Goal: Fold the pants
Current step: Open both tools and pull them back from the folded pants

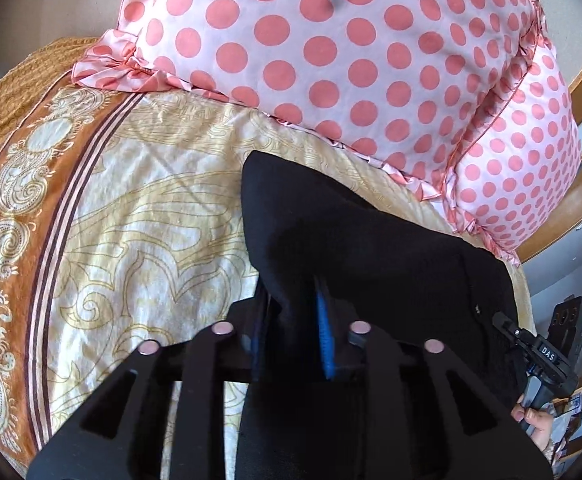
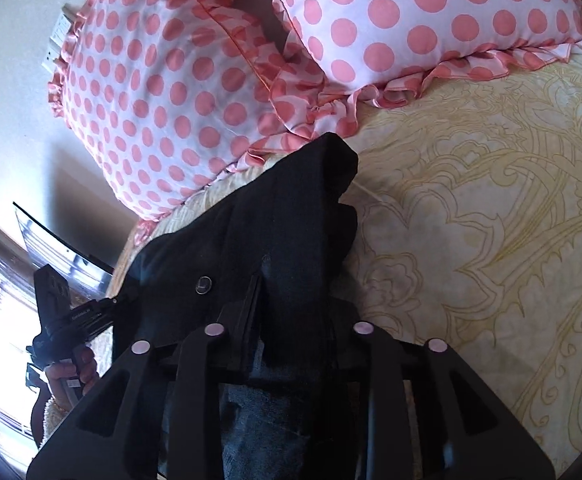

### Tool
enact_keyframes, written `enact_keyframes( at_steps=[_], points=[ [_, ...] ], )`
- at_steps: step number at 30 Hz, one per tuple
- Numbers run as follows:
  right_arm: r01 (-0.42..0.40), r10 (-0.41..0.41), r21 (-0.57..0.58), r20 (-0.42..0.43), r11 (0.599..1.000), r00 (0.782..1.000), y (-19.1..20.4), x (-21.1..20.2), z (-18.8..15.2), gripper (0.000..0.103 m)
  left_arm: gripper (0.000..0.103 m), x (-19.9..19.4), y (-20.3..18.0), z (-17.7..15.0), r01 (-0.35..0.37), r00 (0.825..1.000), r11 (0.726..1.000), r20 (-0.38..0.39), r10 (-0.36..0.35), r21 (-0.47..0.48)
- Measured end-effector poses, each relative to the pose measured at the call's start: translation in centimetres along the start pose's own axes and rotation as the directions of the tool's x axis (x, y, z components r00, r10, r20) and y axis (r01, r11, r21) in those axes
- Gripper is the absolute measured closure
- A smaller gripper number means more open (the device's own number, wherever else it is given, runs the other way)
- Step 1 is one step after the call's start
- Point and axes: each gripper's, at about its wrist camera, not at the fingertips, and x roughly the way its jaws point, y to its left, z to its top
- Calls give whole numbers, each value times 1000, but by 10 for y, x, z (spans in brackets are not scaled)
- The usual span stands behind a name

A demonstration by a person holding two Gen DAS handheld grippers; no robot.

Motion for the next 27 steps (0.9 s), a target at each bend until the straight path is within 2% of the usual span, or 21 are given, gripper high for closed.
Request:
enact_keyframes(
  at_steps=[1, 3, 5, 6, 7, 9, 10, 11, 13, 15, 17, 18, 19, 20, 21, 23, 25, 26, 27],
  points=[
    [22, -22, -17, -1, 1000, 1000, 1, -3, -1, 50, 60, -4, 0, -2, -22, 1000, 1000, 6, 22, 8],
    [49, -47, -45, 37, 998, 998, 1, -20, -5, 33, 58, -25, 1, -5, -26, 998, 999, 52, 25, 31],
    [94, -84, -66, 136, 993, 987, 3, -48, -8, 31, 58, -55, -1, -13, -28, 992, 998, 124, 20, 57],
    [89, -74, -80, 172, 993, 982, 7, -61, -9, 31, 55, -70, -5, -18, -13, 989, 997, 150, 3, 71],
    [57, -38, -94, 192, 994, 981, 13, -72, -13, 31, 52, -81, -10, -26, 23, 987, 995, 157, -38, 92],
    [-62, 82, -125, 164, 990, 983, 28, -81, -23, 29, 37, -96, -28, -45, 117, 980, 983, 143, -138, 142],
    [-125, 144, -135, 139, 983, 980, 37, -82, -29, 25, 34, -100, -37, -56, 162, 974, 973, 130, -185, 167],
    [-174, 191, -142, 114, 974, 975, 44, -81, -36, 17, 30, -100, -48, -66, 197, 969, 962, 111, -220, 187],
    [-219, 231, -147, 68, 965, 971, 57, -75, -46, 12, 26, -94, -67, -84, 238, 964, 946, 68, -258, 222],
    [-219, 224, -121, 31, 968, 974, 57, -67, -54, 12, 24, -81, -76, -97, 224, 971, 946, 28, -237, 235],
    [-175, 172, -83, -39, 981, 984, 47, -47, -60, 12, 24, -61, -73, -102, 182, 983, 958, -8, -185, 220],
    [-180, 176, -65, -58, 981, 983, 40, -39, -63, 13, 24, -49, -67, -102, 164, 986, 967, -37, -160, 194],
    [-213, 212, -54, -21, 976, 977, 34, -41, -65, 13, 25, -36, -60, -101, 165, 985, 973, -75, -154, 162],
    [-237, 236, -23, -12, 971, 972, 30, -41, -65, 13, 25, -32, -53, -101, 185, 982, 972, -72, -176, 145],
    [-255, 255, 5, -5, 967, 967, 26, -42, -64, 13, 25, -36, -51, -102, 178, 984, 973, -35, -174, 147],
    [-275, 275, 36, -3, 961, 961, 23, -44, -61, 13, 25, -35, -53, -101, 163, 987, 975, -35, -159, 149],
    [-252, 250, 52, 44, 966, 967, 27, -57, -65, 12, 23, -43, -54, -107, 144, 990, 979, -12, -144, 141],
    [-227, 225, 25, 74, 974, 972, 33, -66, -70, 10, 21, -51, -55, -114, 138, 990, 978, 9, -141, 155],
    [-187, 189, -24, 105, 982, 976, 41, -76, -76, 4, 17, -62, -57, -122, 118, 991, 976, 43, -128, 182]
  ],
)
